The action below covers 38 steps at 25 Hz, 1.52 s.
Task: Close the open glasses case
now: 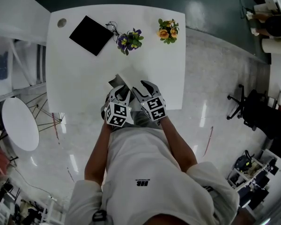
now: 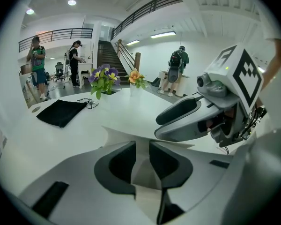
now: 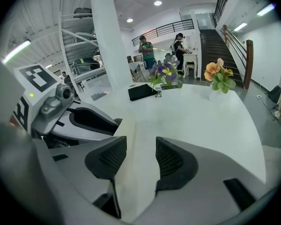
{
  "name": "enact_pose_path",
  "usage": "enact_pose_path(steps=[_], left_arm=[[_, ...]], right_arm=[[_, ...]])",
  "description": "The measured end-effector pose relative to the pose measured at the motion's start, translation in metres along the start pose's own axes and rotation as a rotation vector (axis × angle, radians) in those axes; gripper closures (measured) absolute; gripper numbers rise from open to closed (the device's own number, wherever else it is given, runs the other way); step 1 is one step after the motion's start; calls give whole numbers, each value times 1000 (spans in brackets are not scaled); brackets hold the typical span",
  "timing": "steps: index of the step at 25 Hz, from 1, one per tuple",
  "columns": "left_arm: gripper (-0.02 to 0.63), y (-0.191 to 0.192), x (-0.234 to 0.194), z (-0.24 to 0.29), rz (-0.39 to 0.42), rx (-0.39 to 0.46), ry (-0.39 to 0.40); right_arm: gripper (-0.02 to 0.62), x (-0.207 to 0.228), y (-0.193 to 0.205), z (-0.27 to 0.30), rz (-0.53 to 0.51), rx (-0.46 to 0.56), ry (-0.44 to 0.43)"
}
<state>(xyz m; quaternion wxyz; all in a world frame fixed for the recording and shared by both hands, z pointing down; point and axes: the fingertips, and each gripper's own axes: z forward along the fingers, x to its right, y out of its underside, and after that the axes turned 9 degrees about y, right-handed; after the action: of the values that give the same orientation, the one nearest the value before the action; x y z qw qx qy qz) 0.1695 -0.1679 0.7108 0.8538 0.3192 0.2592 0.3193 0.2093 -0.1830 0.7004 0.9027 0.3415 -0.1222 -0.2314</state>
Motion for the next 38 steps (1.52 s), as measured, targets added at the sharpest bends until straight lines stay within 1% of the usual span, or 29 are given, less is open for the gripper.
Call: enact_pose_path(steps=[17, 38], left_arm=[[505, 22, -1, -26, 26, 6, 12], [508, 44, -2, -39, 3, 1, -1]], right_arm=[[407, -31, 1, -6, -7, 12, 34], [410, -52, 3, -4, -43, 7, 37]])
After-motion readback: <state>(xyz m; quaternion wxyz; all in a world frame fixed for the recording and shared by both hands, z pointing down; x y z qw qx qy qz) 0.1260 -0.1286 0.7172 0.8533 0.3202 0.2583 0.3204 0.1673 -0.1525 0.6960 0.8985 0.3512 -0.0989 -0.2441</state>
